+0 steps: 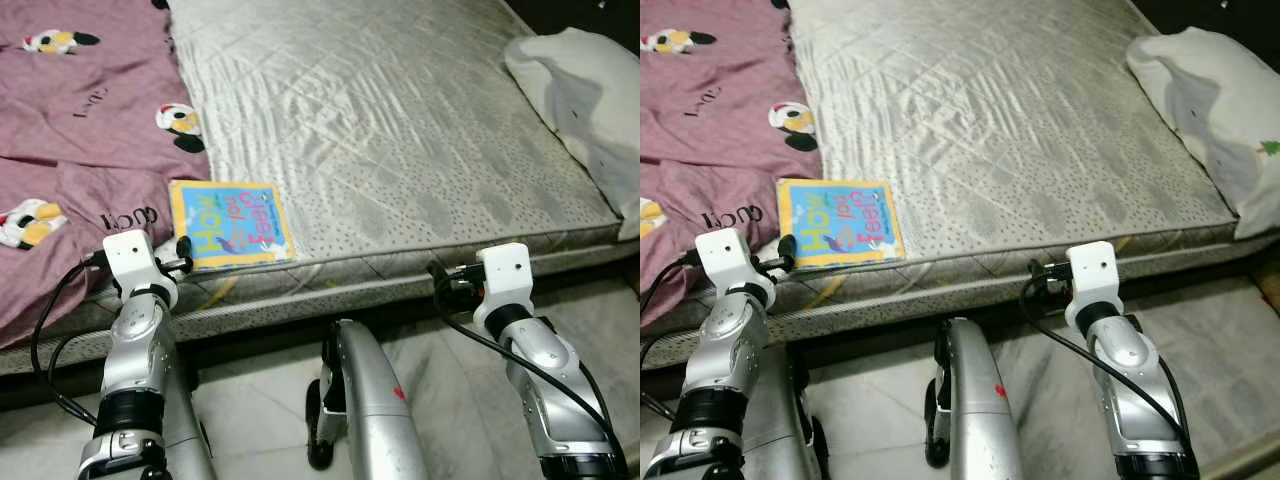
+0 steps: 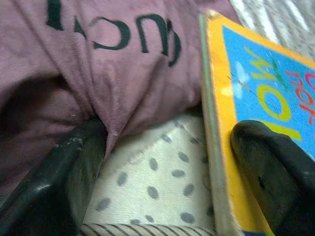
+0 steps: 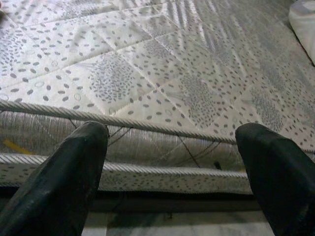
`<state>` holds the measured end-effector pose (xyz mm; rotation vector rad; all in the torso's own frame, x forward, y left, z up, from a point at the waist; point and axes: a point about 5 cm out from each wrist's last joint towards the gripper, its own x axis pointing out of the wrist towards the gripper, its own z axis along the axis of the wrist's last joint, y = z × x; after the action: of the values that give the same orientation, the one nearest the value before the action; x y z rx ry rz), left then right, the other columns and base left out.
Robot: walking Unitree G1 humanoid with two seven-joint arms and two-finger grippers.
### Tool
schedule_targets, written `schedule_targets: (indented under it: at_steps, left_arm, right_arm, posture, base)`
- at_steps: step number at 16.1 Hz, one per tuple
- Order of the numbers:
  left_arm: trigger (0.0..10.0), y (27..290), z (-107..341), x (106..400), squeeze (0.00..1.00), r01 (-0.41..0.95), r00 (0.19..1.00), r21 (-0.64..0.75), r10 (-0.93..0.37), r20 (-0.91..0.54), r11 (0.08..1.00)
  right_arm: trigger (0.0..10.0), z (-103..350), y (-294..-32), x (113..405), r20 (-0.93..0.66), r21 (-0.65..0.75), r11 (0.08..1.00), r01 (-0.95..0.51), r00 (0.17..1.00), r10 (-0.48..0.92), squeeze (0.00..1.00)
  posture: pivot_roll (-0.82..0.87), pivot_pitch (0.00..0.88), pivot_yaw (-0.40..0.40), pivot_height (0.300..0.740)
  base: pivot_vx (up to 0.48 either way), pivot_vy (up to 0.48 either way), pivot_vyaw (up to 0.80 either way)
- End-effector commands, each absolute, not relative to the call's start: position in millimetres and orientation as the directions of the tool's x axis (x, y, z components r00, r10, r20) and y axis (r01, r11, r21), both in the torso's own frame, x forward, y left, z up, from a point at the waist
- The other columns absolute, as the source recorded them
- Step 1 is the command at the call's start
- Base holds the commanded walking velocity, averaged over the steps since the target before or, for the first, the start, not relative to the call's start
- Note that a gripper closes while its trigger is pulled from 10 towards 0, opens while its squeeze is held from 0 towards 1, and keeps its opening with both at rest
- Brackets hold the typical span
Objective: Clean up the room
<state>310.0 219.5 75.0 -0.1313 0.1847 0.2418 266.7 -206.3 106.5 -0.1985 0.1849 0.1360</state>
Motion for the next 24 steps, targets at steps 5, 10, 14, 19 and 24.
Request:
schedule_targets:
  at_steps: [5,10,14,19,24]
  left_arm:
    - [10.0,202,67,314,0.0,-0.128,0.969,-0.143,0.092,-0.231,0.981]
    - [10.0,196,61,310,0.0,-0.08,0.967,-0.169,0.035,-0.254,0.982]
    - [6.6,188,59,316,0.0,-0.008,0.959,-0.247,-0.063,-0.277,0.969]
    - [0.0,185,60,326,0.0,0.029,0.95,-0.275,-0.112,-0.291,0.961]
    - [0.0,184,65,330,0.0,0.057,0.958,-0.285,-0.133,-0.255,0.957]
  right_arm:
    - [10.0,105,-206,267,-0.198,-0.186,0.973,-0.141,0.975,0.103,0.0]
    - [10.0,103,-205,267,-0.199,-0.183,0.974,-0.137,0.975,0.1,0.0]
    - [10.0,104,-206,268,-0.194,-0.185,0.974,-0.131,0.976,0.095,0.0]
    - [10.0,104,-204,269,-0.189,-0.183,0.974,-0.131,0.977,0.096,0.0]
    - [10.0,114,-191,270,-0.137,-0.045,0.971,-0.237,0.964,0.229,0.0]
  posture:
    - [-0.11,0.182,-0.182,0.517]
    - [-0.11,0.188,-0.176,0.517]
    - [-0.11,0.19,-0.173,0.517]
    - [-0.12,0.186,-0.168,0.517]
    - [-0.11,0.179,-0.155,0.517]
  base:
    - [0.0,0.0,0.0]
    - [0.0,0.0,0.0]
    - [0.0,0.0,0.0]
    - [0.0,0.0,0.0]
    - [0.0,0.0,0.0]
